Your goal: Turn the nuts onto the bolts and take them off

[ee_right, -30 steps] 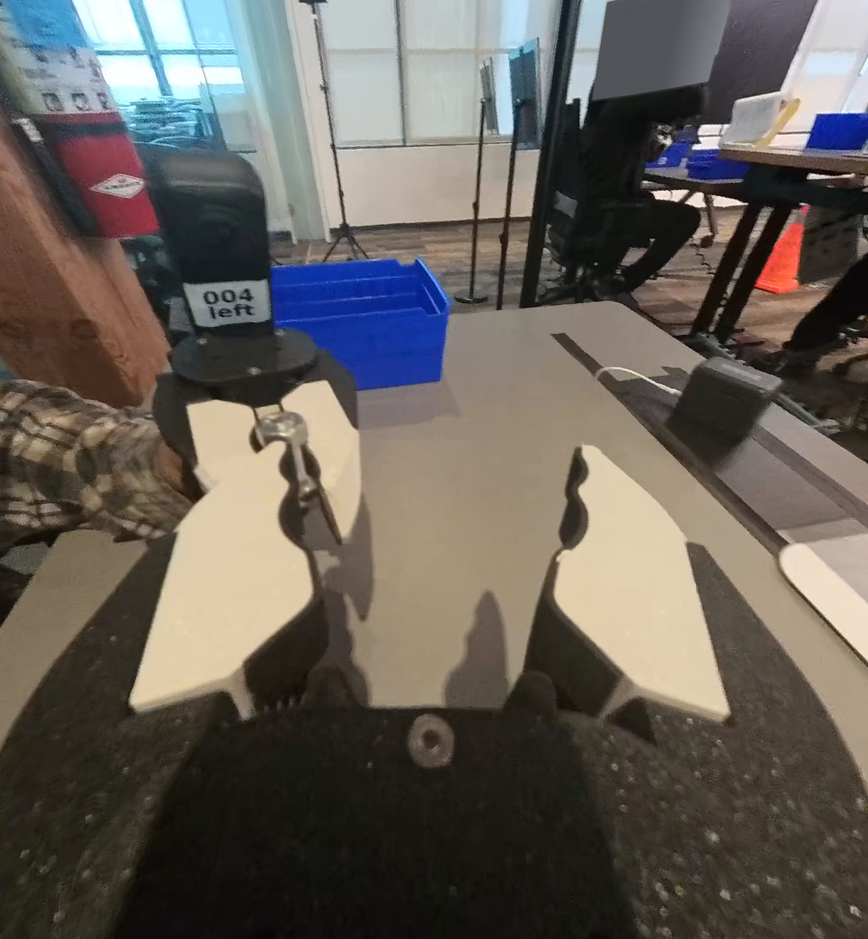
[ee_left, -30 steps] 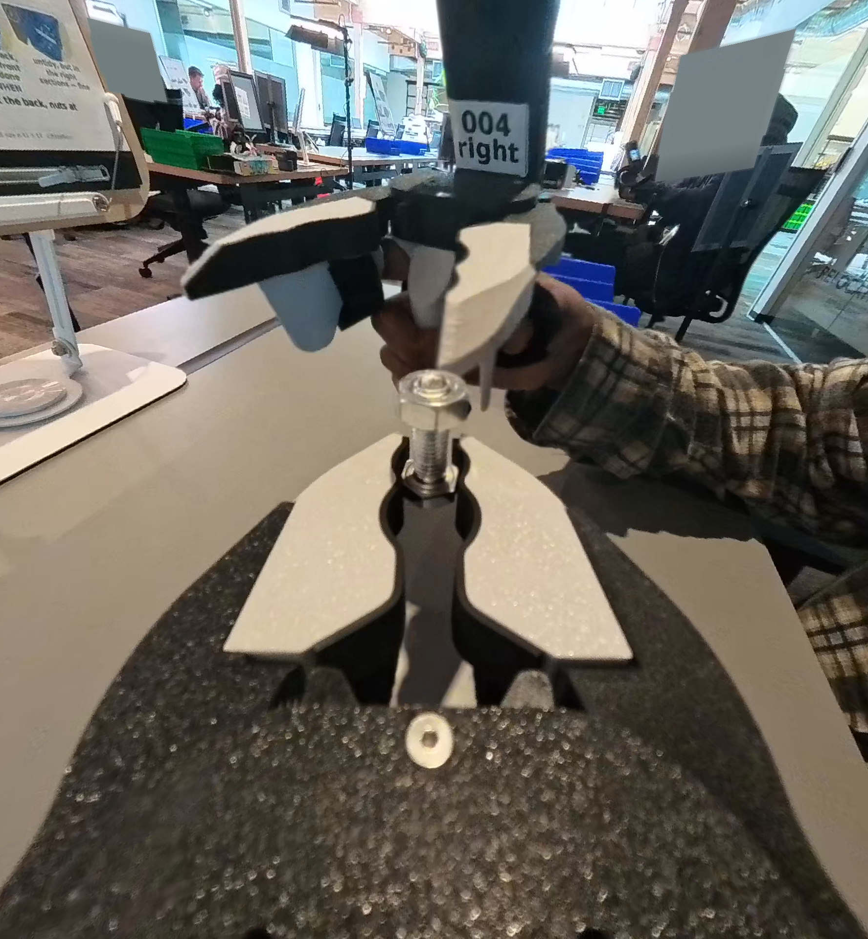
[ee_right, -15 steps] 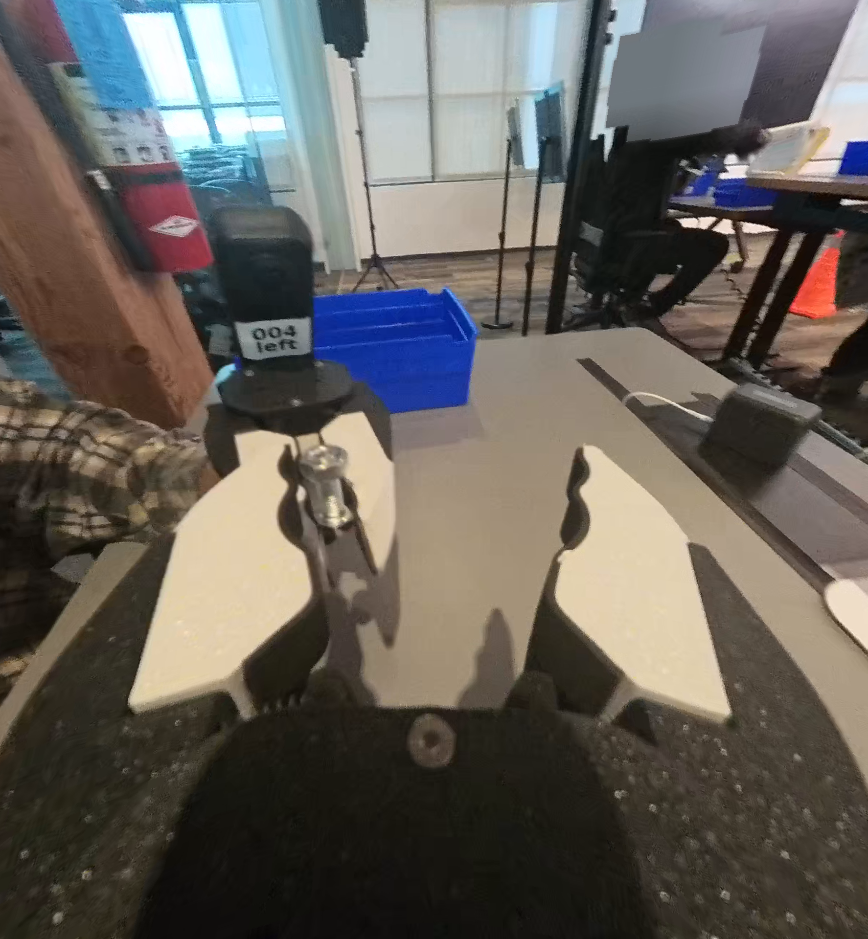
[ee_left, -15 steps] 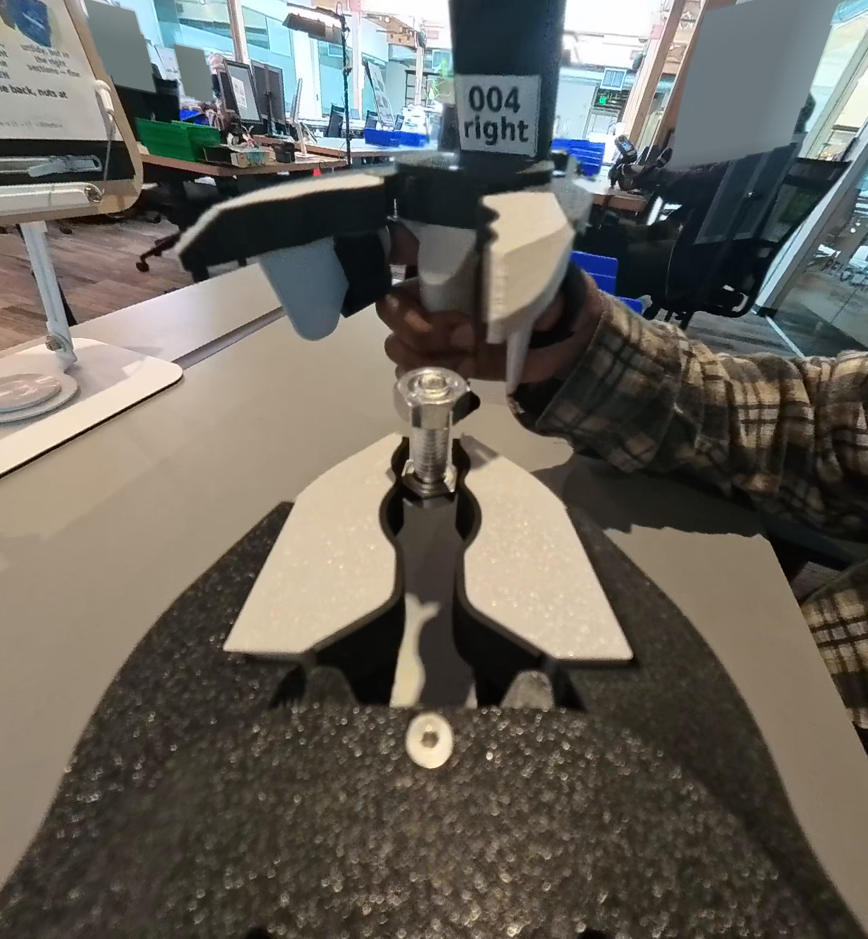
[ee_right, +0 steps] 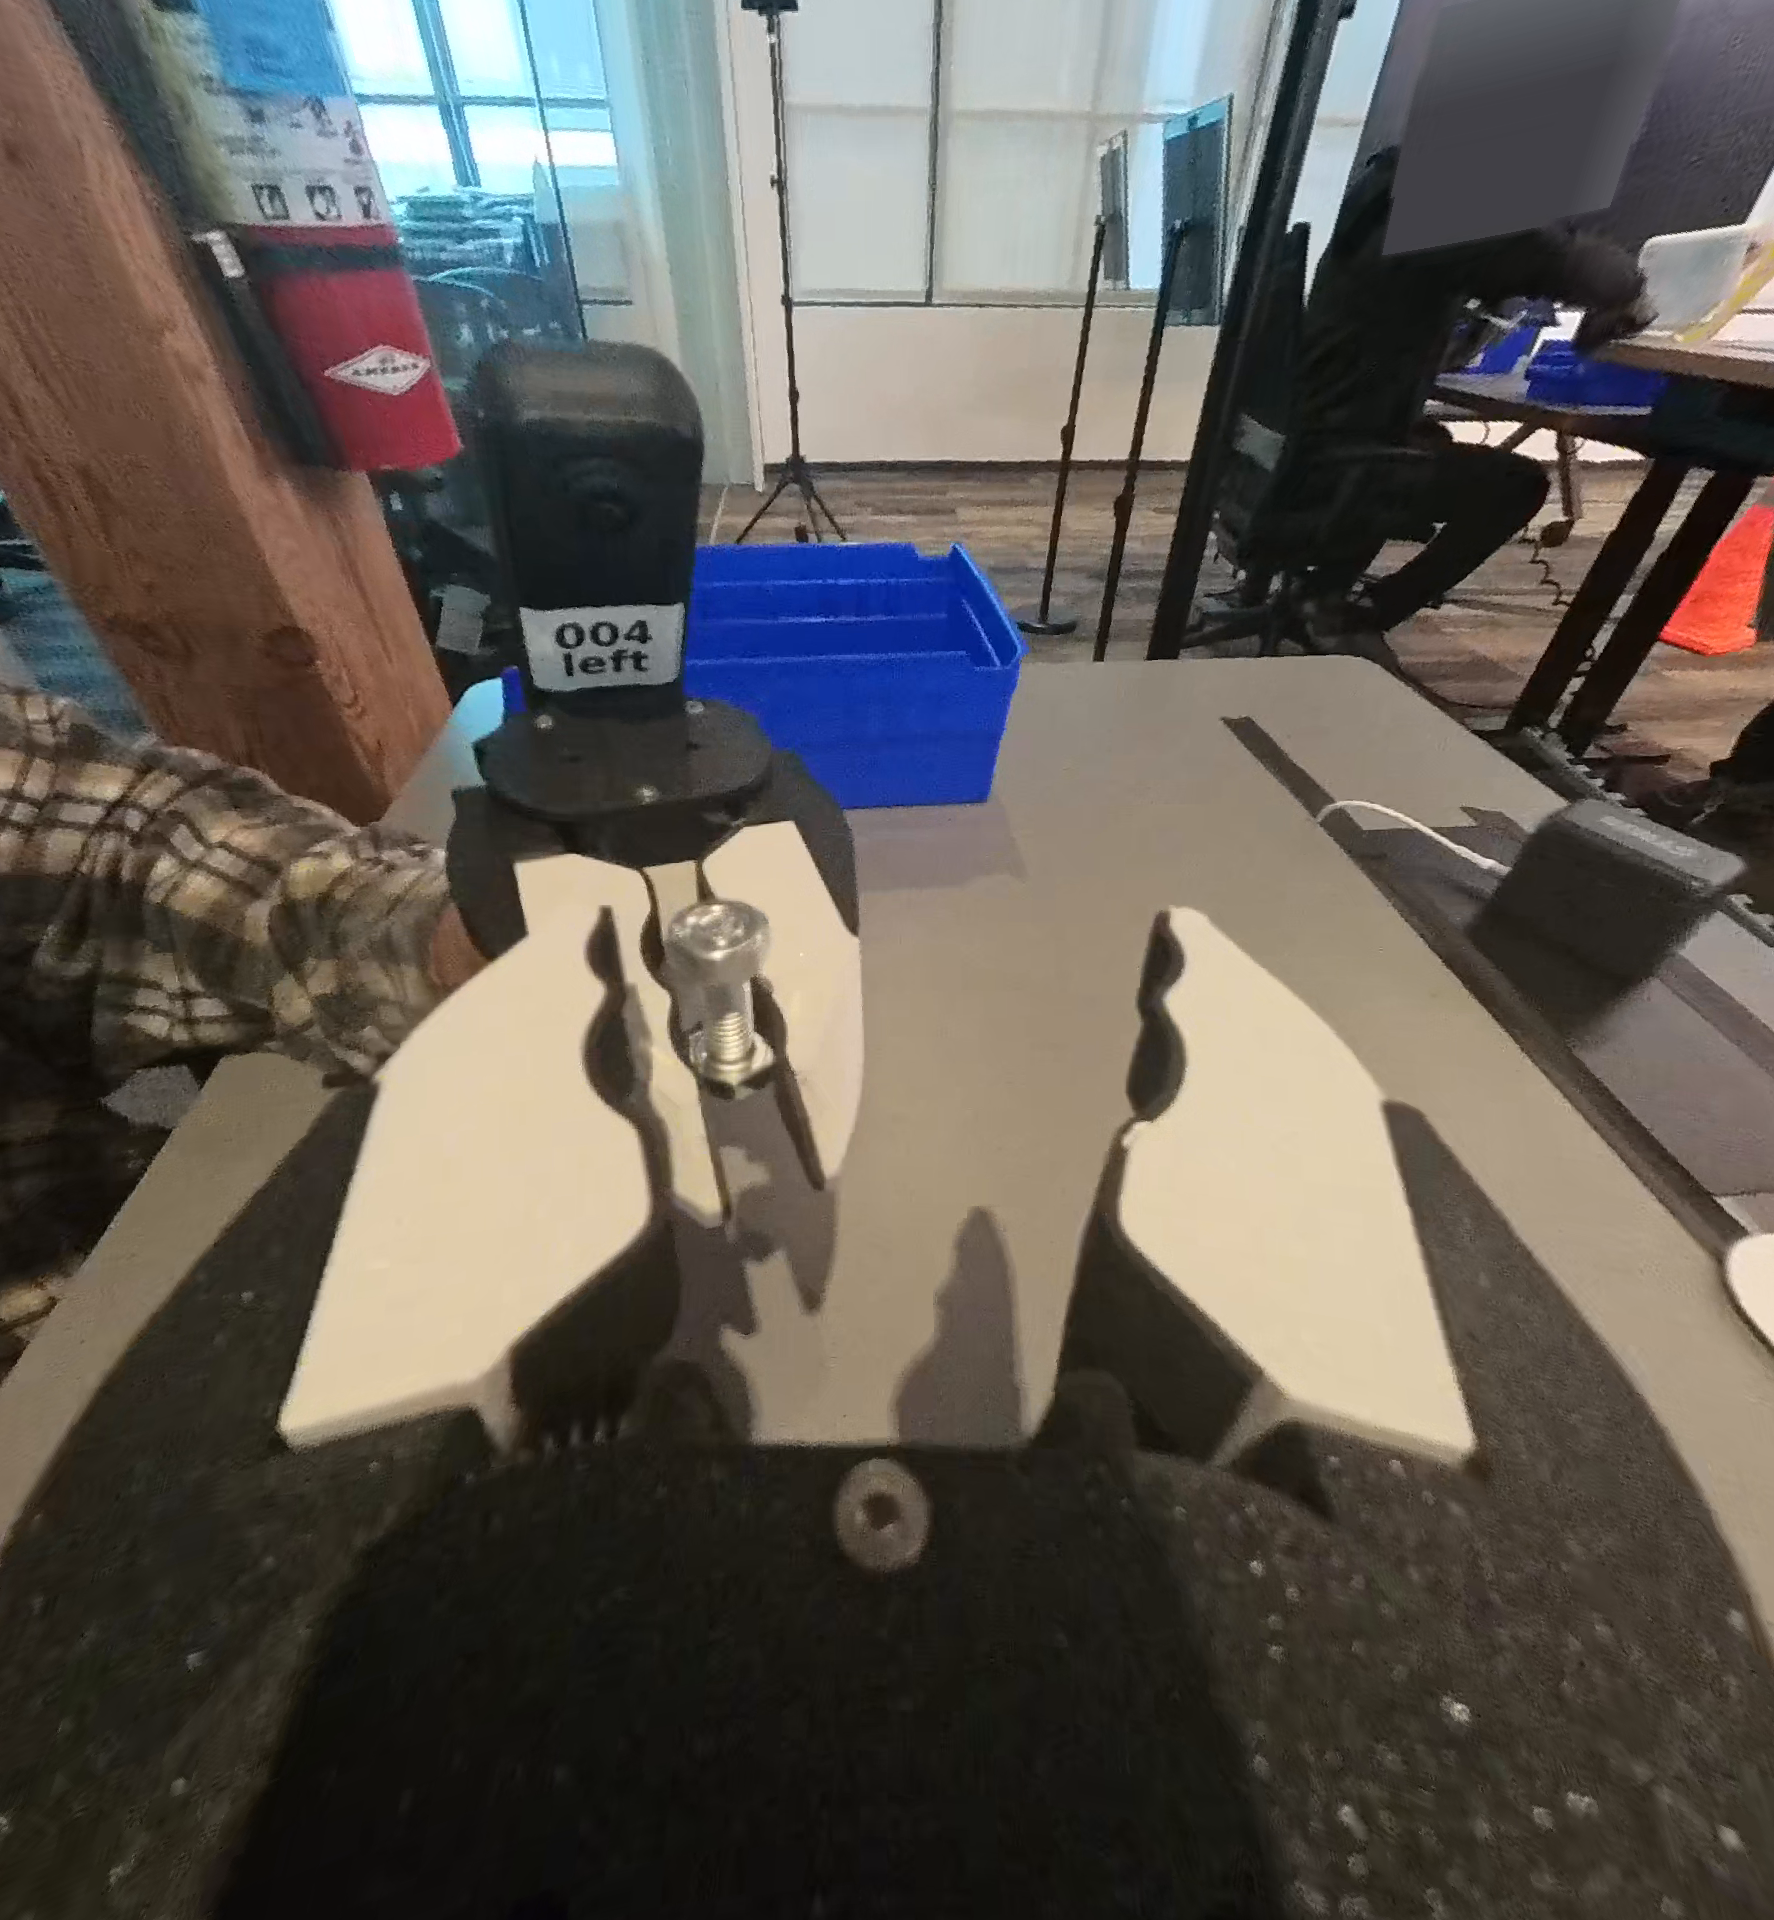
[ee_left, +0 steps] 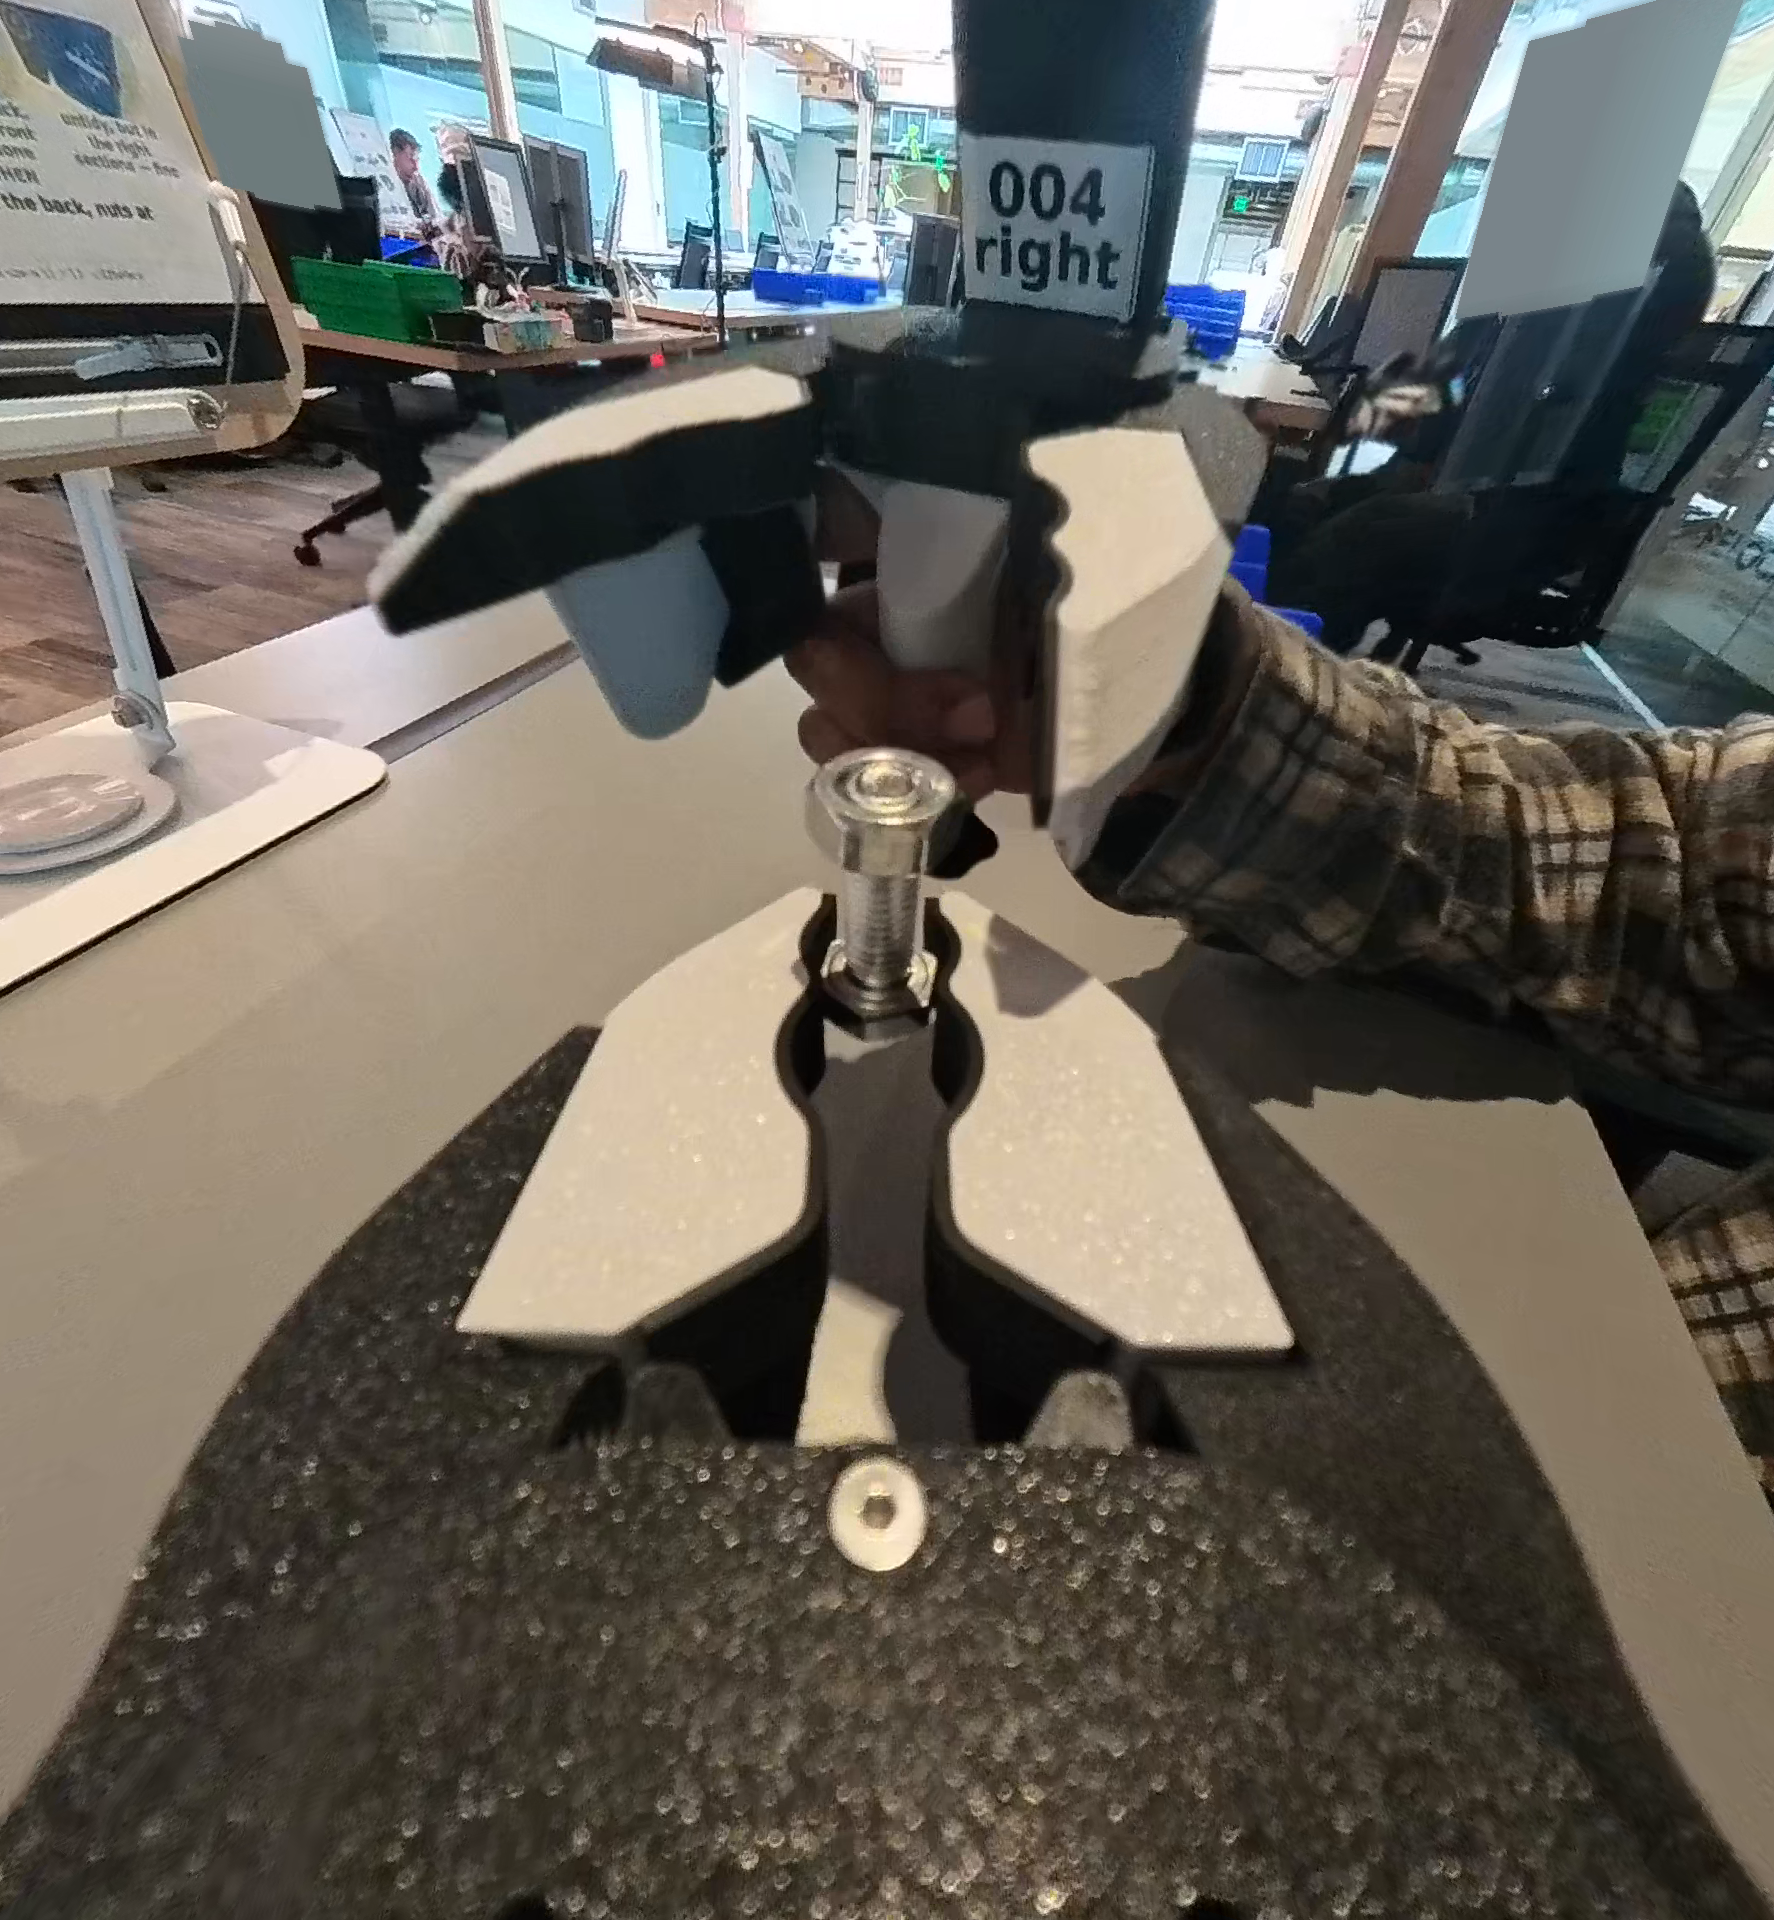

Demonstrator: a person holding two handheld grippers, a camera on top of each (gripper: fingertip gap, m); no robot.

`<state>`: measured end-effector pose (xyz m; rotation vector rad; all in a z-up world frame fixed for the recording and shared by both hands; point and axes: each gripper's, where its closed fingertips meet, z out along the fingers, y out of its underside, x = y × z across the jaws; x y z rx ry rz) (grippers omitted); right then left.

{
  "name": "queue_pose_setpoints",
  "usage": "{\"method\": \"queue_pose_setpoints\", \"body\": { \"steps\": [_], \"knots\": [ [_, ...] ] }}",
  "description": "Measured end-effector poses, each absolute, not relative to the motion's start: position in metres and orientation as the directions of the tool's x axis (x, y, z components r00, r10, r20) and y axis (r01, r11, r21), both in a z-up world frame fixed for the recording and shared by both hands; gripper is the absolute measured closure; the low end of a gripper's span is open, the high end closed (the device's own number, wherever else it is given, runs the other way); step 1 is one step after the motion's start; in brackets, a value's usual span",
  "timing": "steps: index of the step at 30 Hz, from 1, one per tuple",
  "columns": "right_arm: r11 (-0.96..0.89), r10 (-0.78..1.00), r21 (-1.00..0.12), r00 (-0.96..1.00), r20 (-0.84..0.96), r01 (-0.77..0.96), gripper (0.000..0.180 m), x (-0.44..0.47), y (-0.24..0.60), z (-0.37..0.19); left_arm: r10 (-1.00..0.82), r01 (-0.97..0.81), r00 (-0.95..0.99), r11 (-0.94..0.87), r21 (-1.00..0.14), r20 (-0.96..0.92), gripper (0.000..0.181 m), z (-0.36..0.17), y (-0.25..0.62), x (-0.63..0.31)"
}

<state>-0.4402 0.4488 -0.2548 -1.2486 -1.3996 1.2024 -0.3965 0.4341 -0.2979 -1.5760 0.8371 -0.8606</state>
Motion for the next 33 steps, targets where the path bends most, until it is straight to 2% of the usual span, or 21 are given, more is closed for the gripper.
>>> {"method": "queue_pose_setpoints", "body": {
  "steps": [12, 22, 27, 33],
  "knots": [
    [0.05, 0.958, -0.987, -0.288, 0.003, 0.155, 0.16, -0.443, 0.415, -0.26, -0.865, -0.065, 0.493, -0.141, -0.988, 0.091, 0.166, -0.295, 0.434, -0.399],
    [0.03, 0.94, -0.992, -0.341, -0.015, 0.126, 0.162, -0.438, 0.412, -0.257, -0.88, -0.06, 0.468, -0.12, -0.991, 0.078, 0.165, -0.292, 0.43, -0.395],
    [0.001, 0.958, -0.992, -0.285, -0.035, 0.128, 0.141, -0.436, 0.426, -0.257, -0.881, -0.054, 0.467, -0.121, -0.991, 0.083, 0.165, -0.291, 0.43, -0.396],
    [0.005, 0.974, -0.989, -0.224, -0.029, 0.148, 0.136, -0.431, 0.438, -0.258, -0.877, -0.043, 0.474, -0.121, -0.992, 0.086, 0.166, -0.29, 0.432, -0.399]
  ]
}}
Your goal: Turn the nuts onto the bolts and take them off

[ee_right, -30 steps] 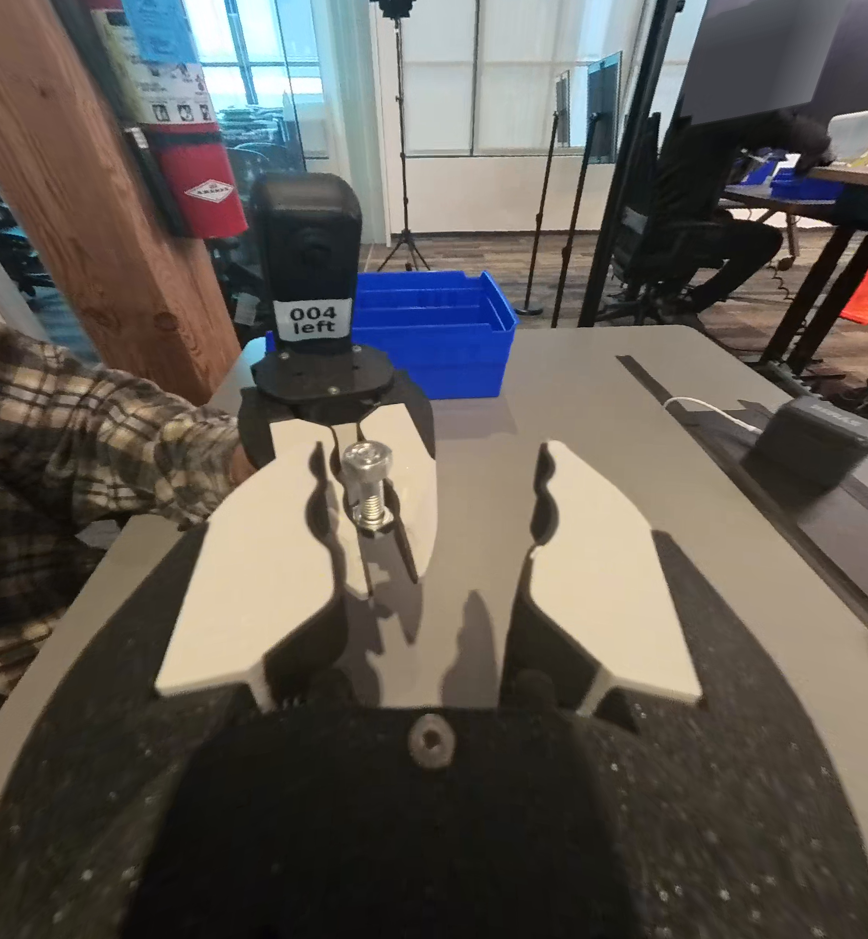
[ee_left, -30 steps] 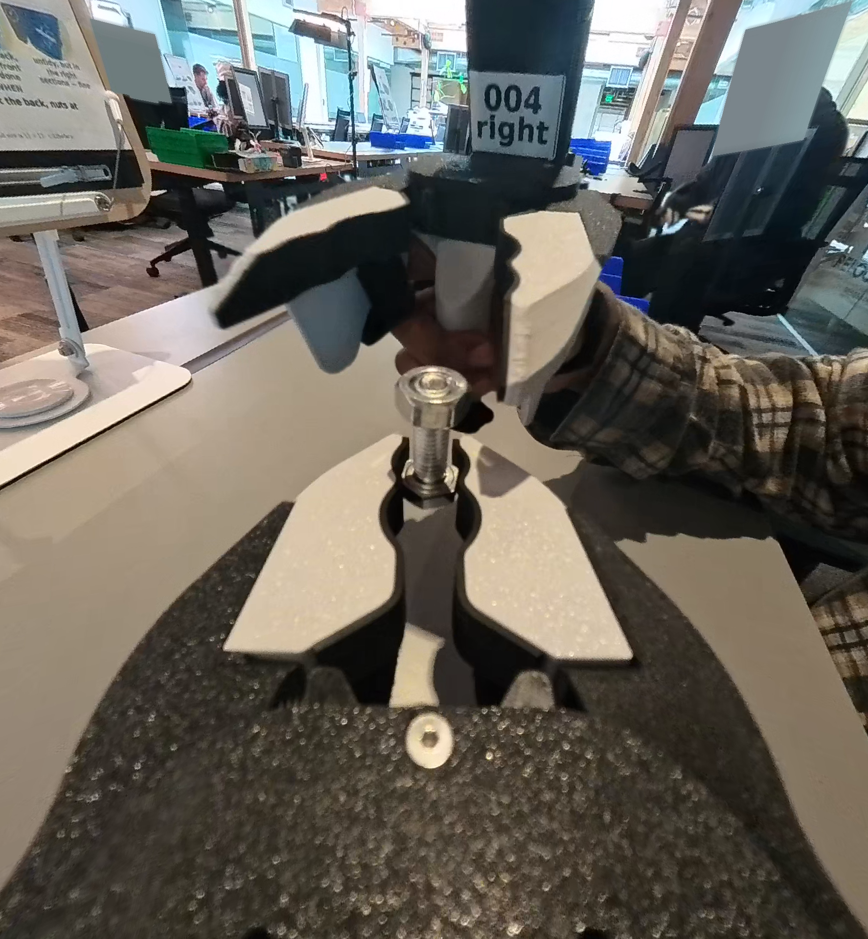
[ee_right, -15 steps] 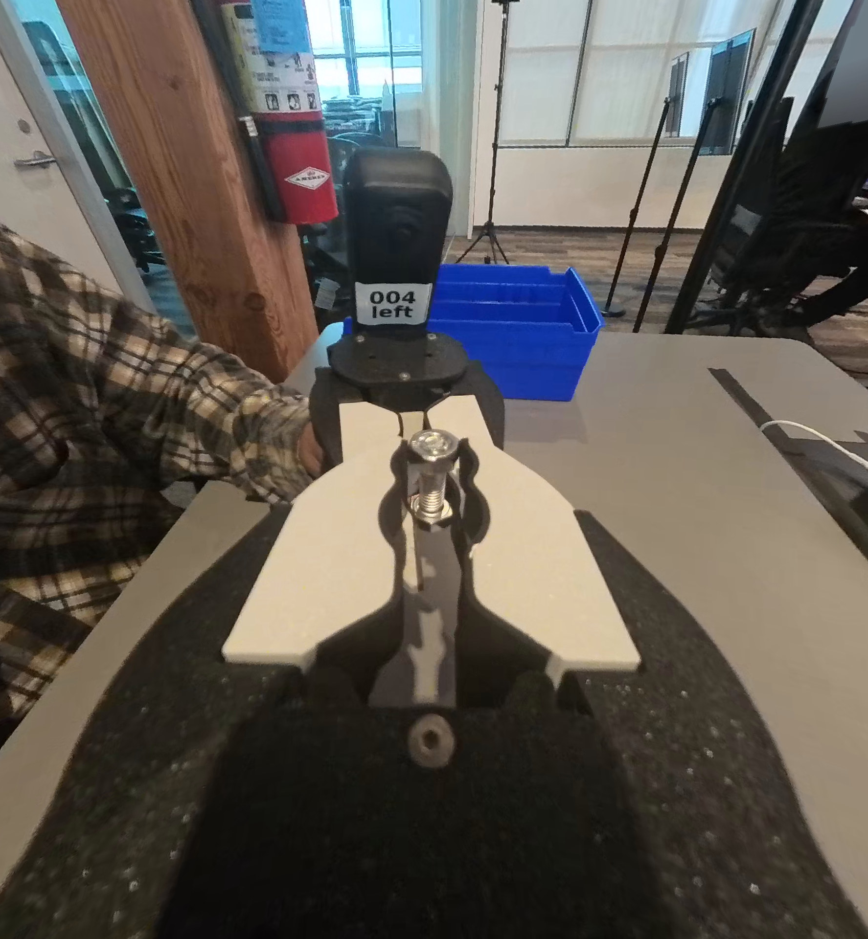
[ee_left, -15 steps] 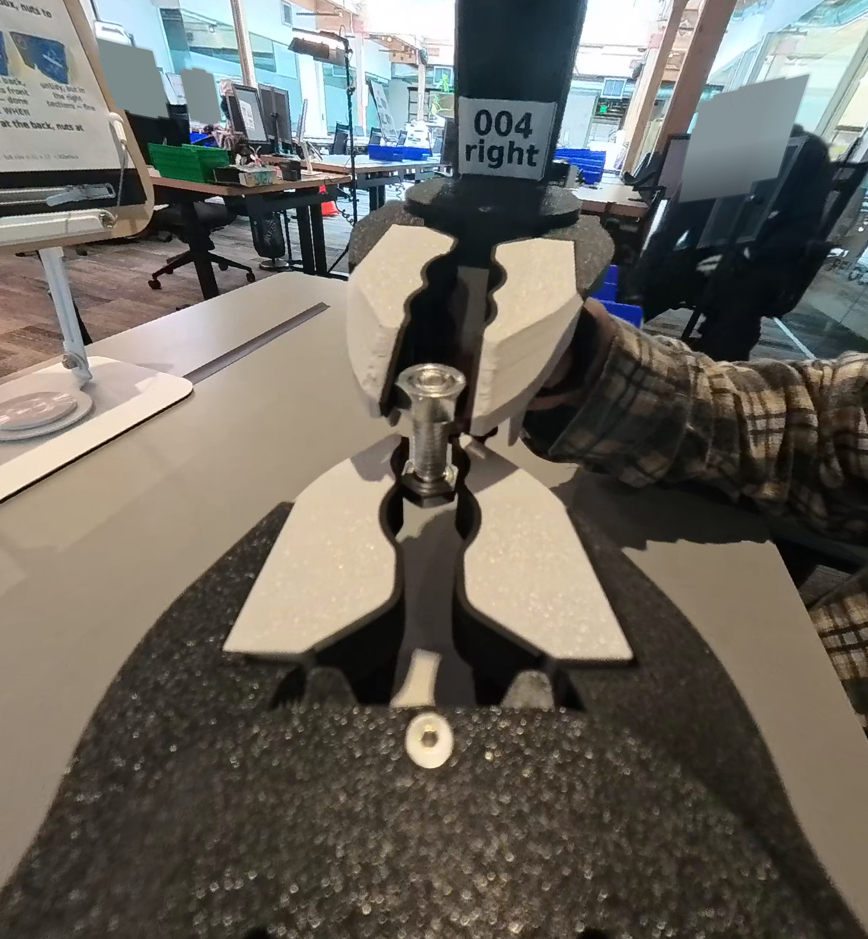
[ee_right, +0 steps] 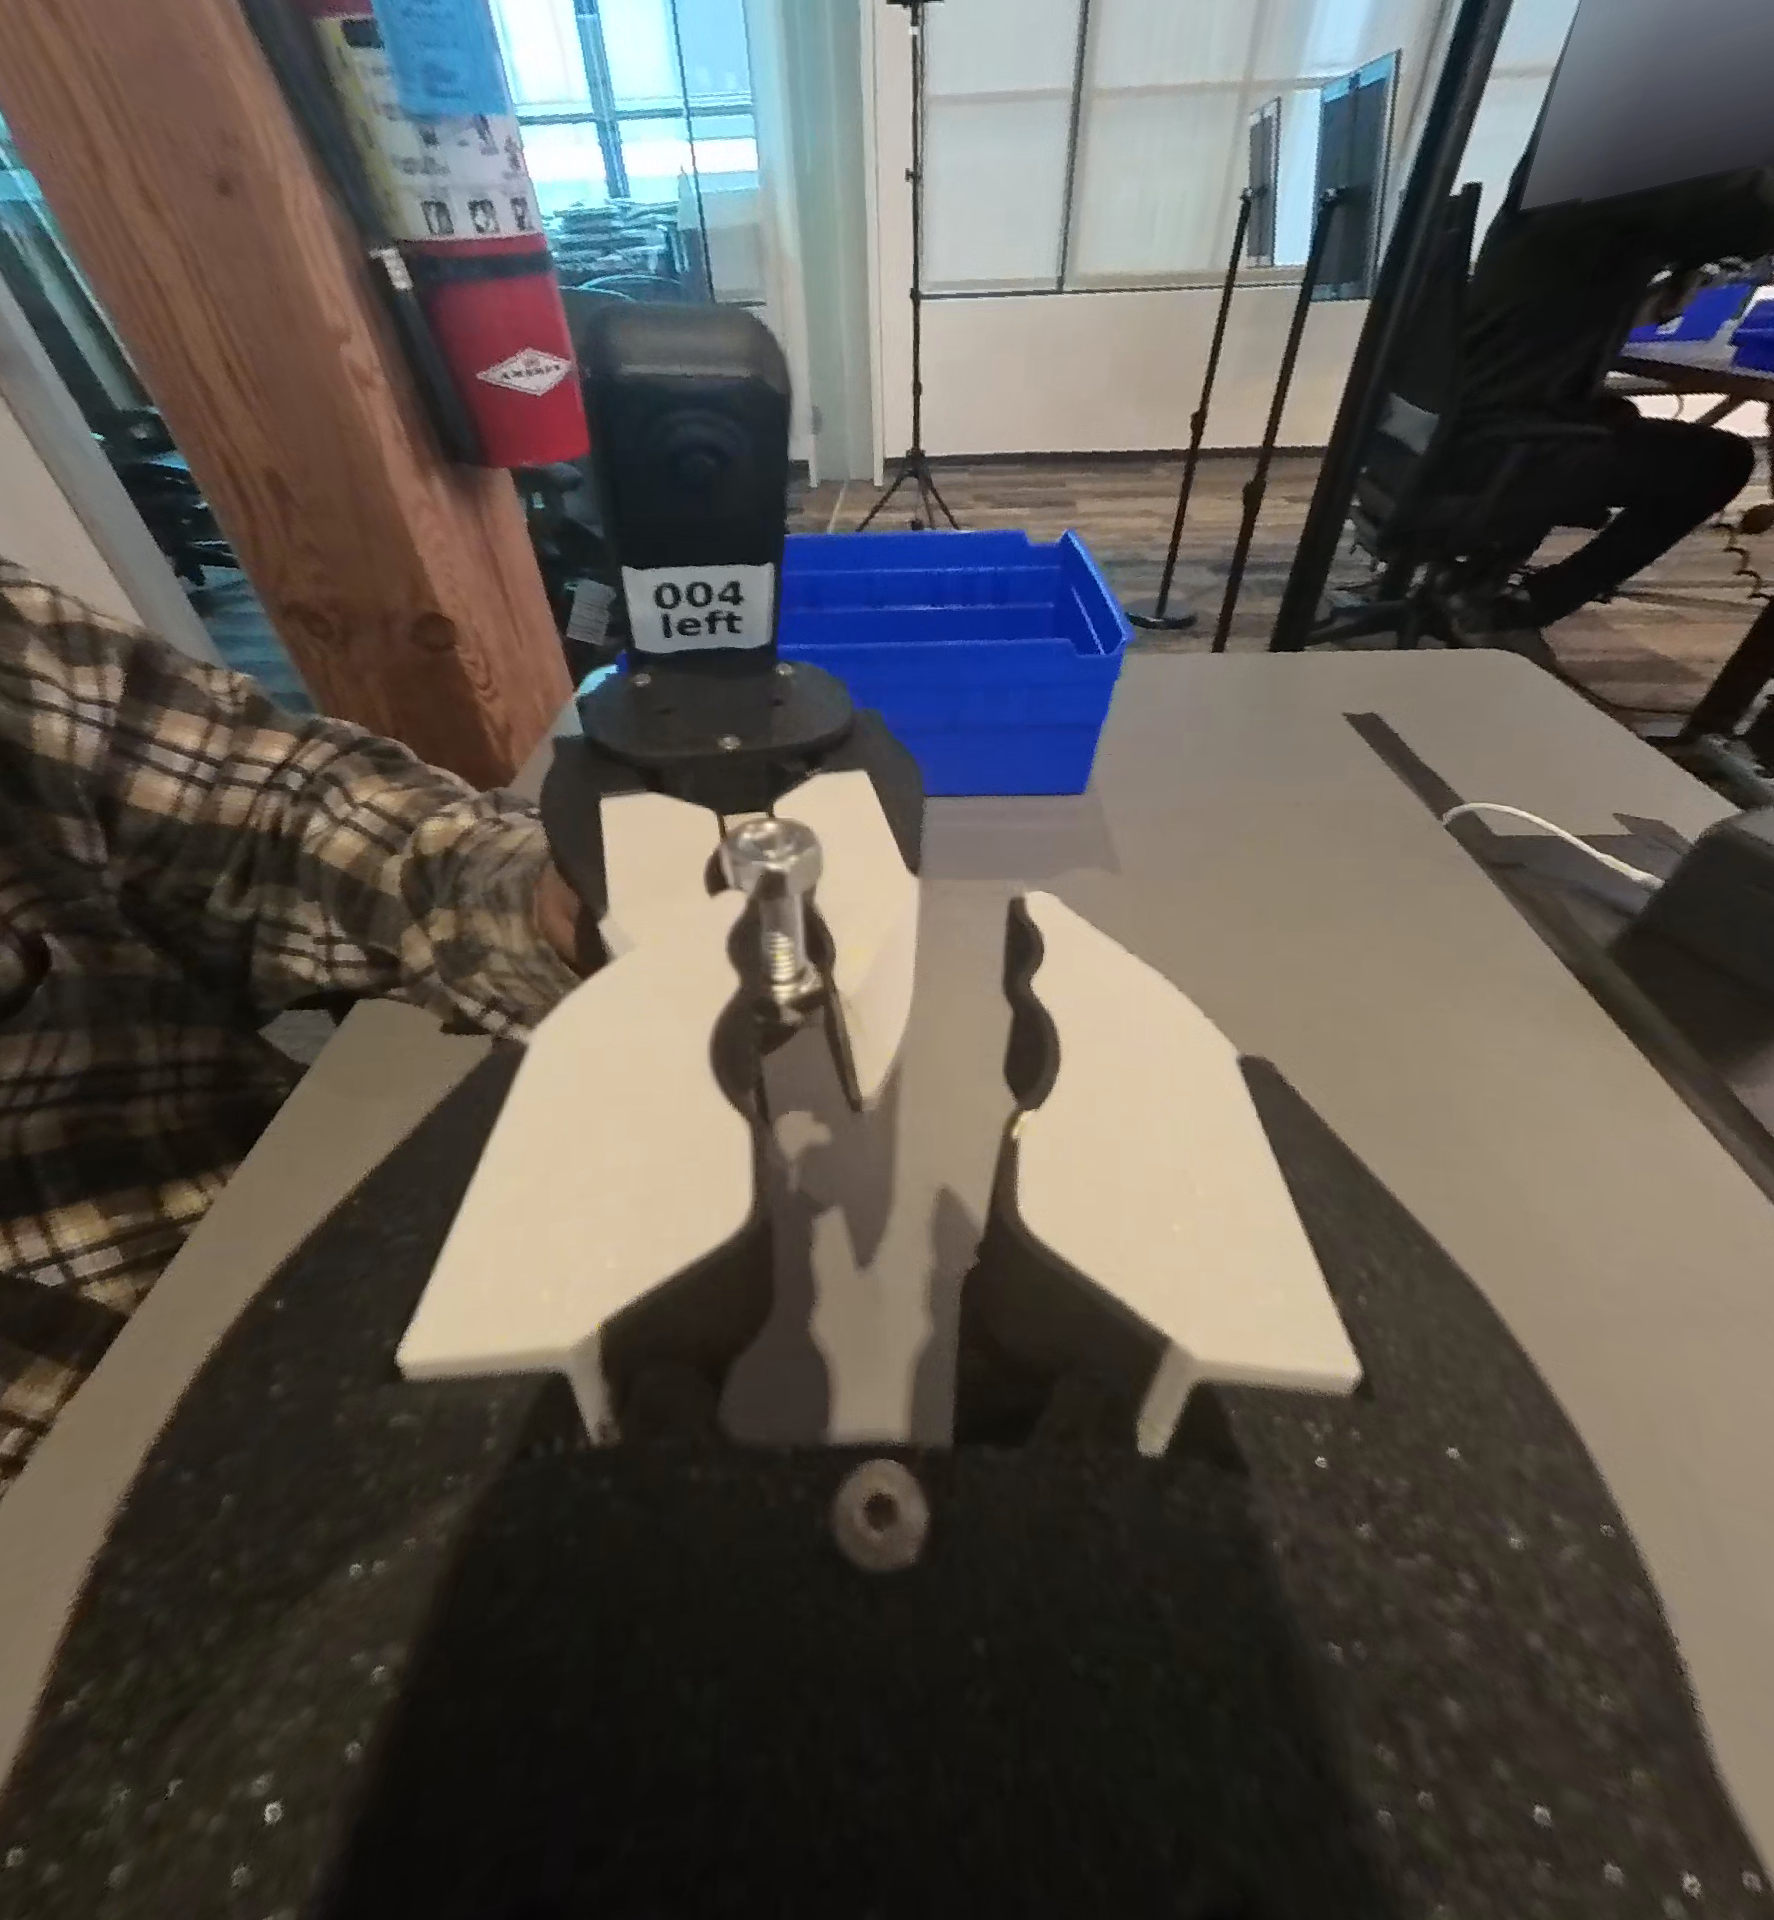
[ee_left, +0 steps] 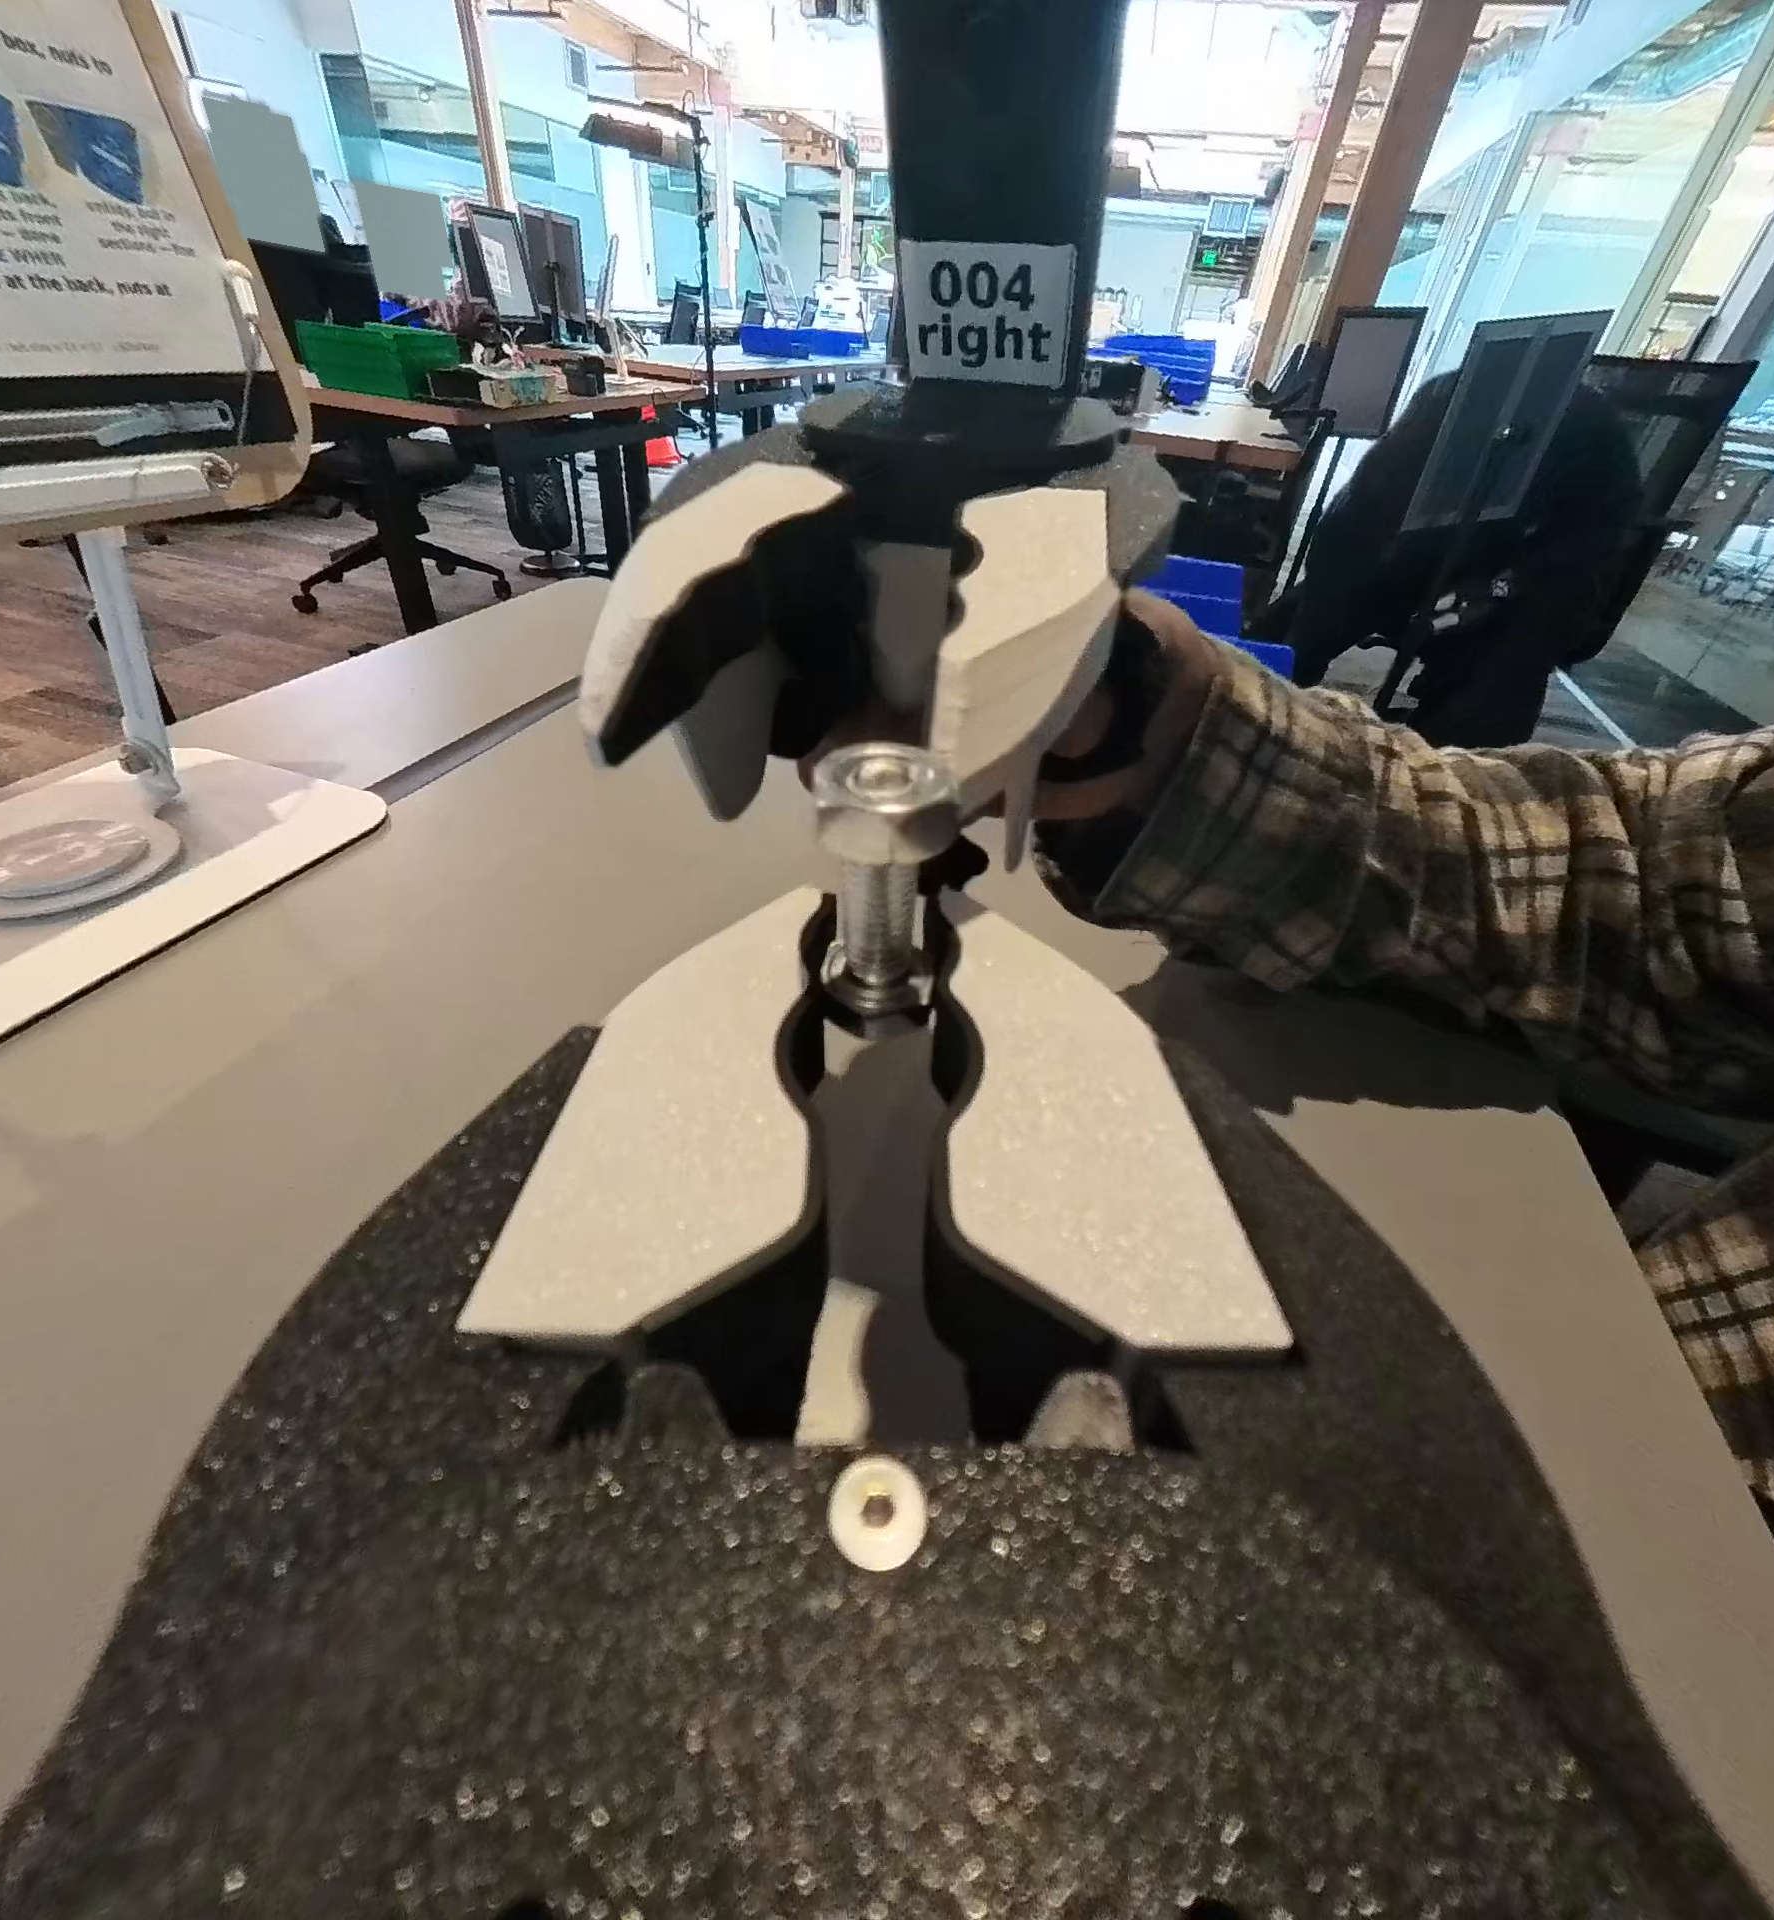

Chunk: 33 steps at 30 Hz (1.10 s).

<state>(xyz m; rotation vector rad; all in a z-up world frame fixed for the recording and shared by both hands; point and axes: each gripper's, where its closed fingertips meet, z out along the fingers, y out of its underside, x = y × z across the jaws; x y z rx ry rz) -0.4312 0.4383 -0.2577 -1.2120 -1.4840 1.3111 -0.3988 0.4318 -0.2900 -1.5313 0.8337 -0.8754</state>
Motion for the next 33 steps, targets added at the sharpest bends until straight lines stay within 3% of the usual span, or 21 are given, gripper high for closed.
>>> {"method": "queue_pose_setpoints", "body": {
  "steps": [16, 33],
  "knots": [
    [0.002, 0.972, -0.996, -0.233, -0.021, 0.094, 0.124, -0.432, 0.434, -0.246, -0.877, -0.056, 0.474, -0.117, -0.992, 0.076, 0.165, -0.291, 0.432, -0.397],
    [0.031, 0.985, -0.993, -0.17, 0.011, 0.116, 0.124, -0.427, 0.446, -0.248, -0.876, -0.055, 0.476, -0.113, -0.992, 0.073, 0.165, -0.29, 0.431, -0.397]
  ]
}}
